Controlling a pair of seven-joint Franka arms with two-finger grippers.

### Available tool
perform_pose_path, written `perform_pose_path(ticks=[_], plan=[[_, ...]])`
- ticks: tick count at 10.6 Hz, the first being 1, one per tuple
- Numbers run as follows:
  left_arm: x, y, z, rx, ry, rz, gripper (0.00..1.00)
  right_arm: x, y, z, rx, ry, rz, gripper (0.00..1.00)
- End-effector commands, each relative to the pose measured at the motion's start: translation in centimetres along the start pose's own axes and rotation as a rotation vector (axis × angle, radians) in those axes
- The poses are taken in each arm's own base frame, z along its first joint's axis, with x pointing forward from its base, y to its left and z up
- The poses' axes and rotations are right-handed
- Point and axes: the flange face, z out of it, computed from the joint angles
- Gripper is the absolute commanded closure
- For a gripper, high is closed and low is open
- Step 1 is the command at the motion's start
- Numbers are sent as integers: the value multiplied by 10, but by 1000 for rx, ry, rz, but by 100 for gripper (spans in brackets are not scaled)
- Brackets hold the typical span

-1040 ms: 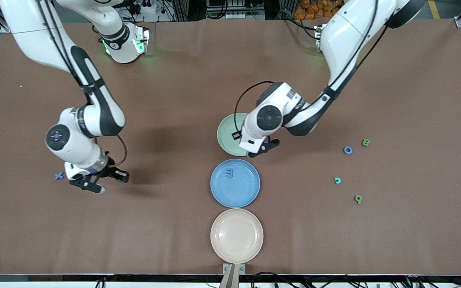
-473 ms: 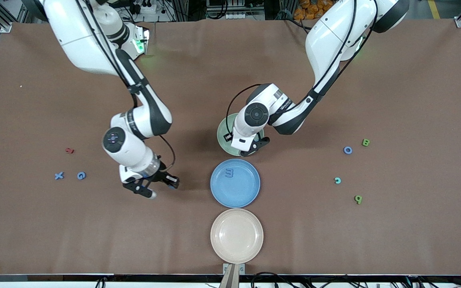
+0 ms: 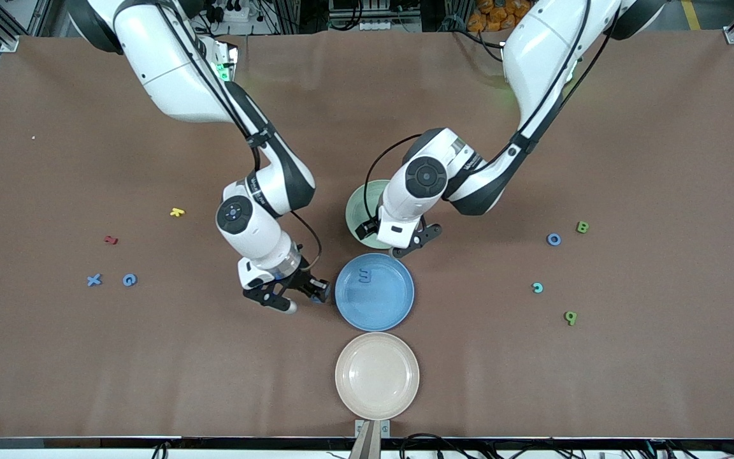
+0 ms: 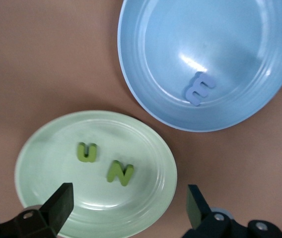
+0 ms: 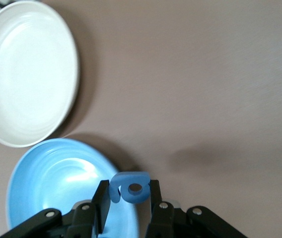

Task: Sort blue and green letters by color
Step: 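Place the N on the green plate while the right gripper places the a, then release both letters and move the grippers back toward the remaining letters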

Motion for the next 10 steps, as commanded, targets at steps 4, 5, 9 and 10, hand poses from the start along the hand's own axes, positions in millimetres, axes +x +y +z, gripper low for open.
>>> perform_pose_path(ticks=[4,5,9,10], plan=[[121,-83,-68,140,-2,361,0,-66,-58,23,61,-22,88,78],[146,-99,-73,168,19,431,0,-78,-63,27,58,-31,97,75],[208,-146,-79,296,111,541,0,-89,-70,25,55,-48,160,0],[226,-160,-82,299,117,555,0,-85,-71,19,60,-43,159,0]])
